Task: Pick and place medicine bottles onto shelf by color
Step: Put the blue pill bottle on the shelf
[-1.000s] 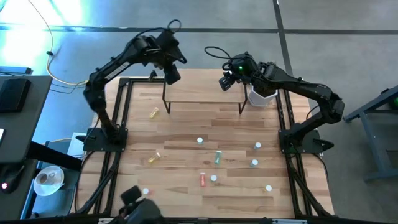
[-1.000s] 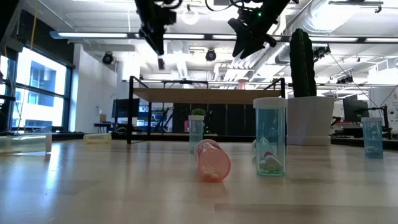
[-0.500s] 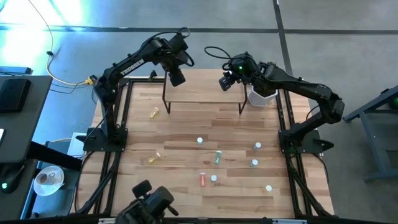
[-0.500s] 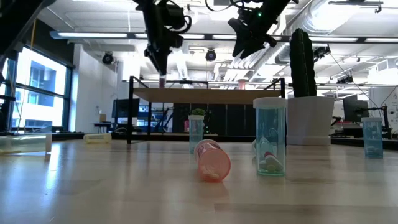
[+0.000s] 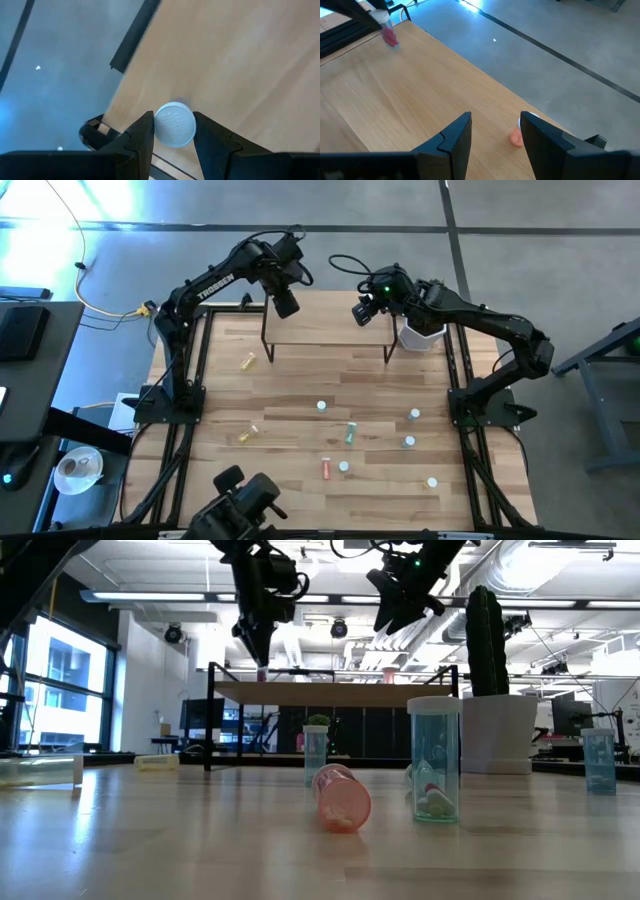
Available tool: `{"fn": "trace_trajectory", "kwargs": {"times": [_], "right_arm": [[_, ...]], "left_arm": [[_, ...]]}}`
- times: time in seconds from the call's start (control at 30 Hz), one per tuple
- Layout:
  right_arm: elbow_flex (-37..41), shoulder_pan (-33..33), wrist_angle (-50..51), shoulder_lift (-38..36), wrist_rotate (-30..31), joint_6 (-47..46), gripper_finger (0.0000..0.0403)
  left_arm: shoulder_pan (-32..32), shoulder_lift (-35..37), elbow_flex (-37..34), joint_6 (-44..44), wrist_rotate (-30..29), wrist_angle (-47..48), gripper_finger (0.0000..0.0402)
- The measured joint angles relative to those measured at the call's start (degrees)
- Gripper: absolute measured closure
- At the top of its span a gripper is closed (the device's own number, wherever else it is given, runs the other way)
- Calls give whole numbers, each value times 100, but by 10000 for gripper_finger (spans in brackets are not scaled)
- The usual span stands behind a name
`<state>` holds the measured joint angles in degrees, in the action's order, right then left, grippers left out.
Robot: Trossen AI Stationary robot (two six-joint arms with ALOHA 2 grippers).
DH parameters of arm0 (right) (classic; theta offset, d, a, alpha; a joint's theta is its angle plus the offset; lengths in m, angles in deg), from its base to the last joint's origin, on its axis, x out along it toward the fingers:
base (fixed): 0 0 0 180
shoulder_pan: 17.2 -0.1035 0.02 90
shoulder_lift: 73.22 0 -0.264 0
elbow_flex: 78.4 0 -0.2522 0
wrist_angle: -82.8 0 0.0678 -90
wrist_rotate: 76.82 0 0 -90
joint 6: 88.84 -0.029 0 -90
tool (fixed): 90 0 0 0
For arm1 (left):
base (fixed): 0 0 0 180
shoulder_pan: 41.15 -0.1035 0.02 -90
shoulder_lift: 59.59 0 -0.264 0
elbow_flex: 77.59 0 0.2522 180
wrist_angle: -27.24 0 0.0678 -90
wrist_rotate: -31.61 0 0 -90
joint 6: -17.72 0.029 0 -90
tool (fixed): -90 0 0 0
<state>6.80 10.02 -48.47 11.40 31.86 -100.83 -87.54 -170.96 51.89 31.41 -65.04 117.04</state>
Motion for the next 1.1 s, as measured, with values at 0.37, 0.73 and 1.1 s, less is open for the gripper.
{"fn": "trace_trajectory", "kwargs": {"times": [0.37,0.73,1.1], "right_arm": [[0,-2,0,0,0,2,242],[-1,-2,0,0,0,2,242],[0,-2,11,-95,-2,44,242]], "left_arm": [[-132,-122,0,-65,110,-31,289],[-116,-122,0,-113,111,-22,282],[-99,-122,-2,-111,111,-1,215]]}}
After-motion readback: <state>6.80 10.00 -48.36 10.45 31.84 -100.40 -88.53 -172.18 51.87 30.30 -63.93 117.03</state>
